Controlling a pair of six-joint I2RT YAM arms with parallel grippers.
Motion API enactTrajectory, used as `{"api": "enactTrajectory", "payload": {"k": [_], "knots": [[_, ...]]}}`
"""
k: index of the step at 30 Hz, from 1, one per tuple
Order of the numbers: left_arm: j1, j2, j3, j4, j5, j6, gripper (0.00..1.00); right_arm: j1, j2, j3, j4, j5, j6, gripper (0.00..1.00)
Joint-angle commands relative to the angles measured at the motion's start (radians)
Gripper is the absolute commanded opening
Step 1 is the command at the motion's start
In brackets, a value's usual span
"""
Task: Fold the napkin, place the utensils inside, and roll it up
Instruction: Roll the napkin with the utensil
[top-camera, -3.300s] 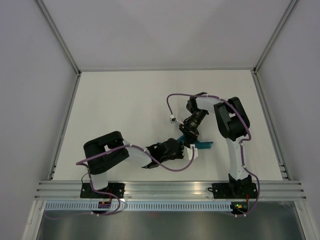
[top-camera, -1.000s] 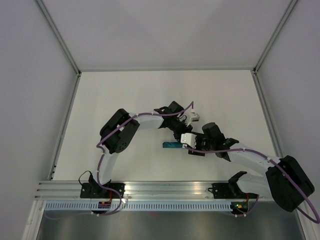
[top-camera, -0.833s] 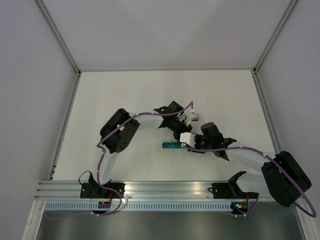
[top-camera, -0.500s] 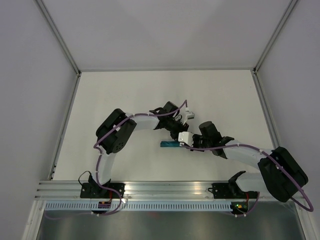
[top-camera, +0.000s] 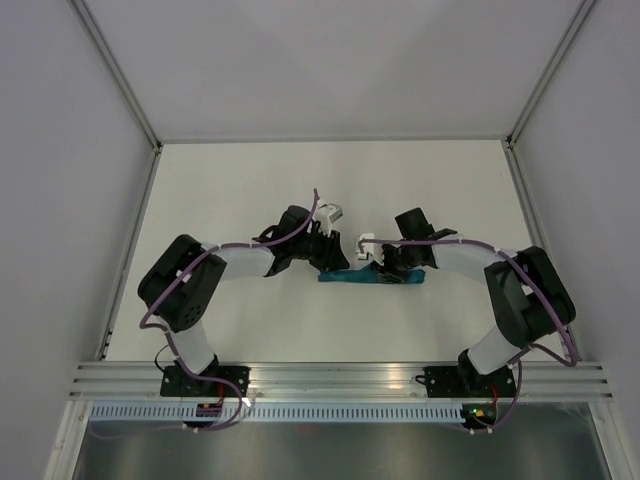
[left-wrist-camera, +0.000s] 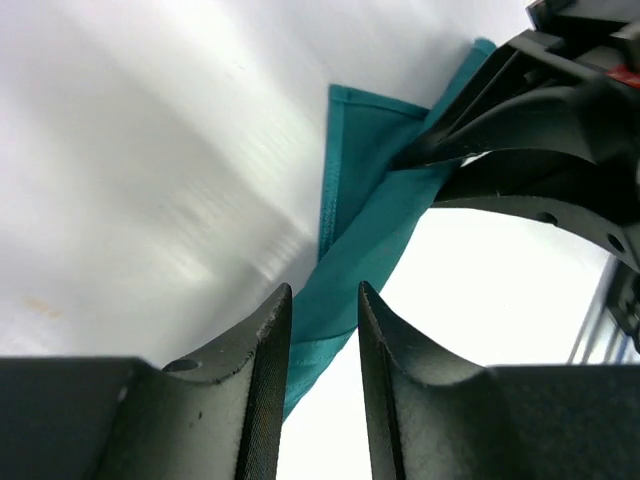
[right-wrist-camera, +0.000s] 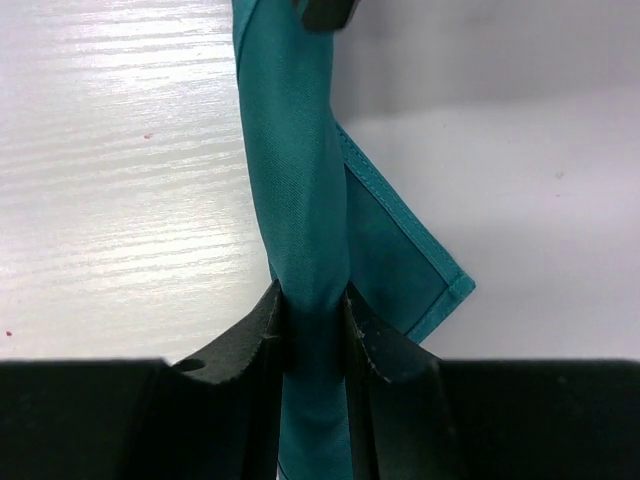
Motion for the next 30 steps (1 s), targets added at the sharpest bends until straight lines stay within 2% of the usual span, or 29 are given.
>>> {"api": "enactTrajectory", "payload": {"k": [1, 8, 11, 13, 14, 17, 20, 26, 30], "knots": [[-0.002, -0.098, -0.067, 0.15, -0.135, -0.056, 0.38, -0.018, 0.11, 0.075, -0.249, -0.028, -0.083, 0.09], [-0.023, -0.253, -0.239, 0.34, -0.284, 0.068, 0.4, -0.029, 0.32, 0.302, -0.48, -0.049, -0.155, 0.09], [-0.117, -0.322, -0.354, 0.474, -0.457, 0.2, 0.43, -0.044, 0.412, 0.397, -0.573, -0.057, -0.179, 0.09], [-0.166, -0.331, -0.363, 0.505, -0.512, 0.271, 0.44, -0.049, 0.454, 0.439, -0.622, -0.055, -0.179, 0.09], [-0.227, -0.328, -0.36, 0.509, -0.605, 0.365, 0.45, -0.052, 0.496, 0.486, -0.642, -0.054, -0.184, 0.09], [-0.345, -0.282, -0.343, 0.549, -0.733, 0.549, 0.49, -0.058, 0.575, 0.572, -0.718, -0.057, -0.187, 0.09], [-0.41, -0.207, -0.296, 0.549, -0.773, 0.674, 0.52, -0.058, 0.622, 0.626, -0.745, -0.051, -0.169, 0.09], [-0.473, -0.057, -0.222, 0.538, -0.77, 0.847, 0.52, -0.06, 0.679, 0.673, -0.765, -0.038, -0.147, 0.09], [-0.476, 0.009, -0.201, 0.555, -0.77, 0.906, 0.57, -0.06, 0.69, 0.68, -0.767, -0.029, -0.139, 0.09]]}}
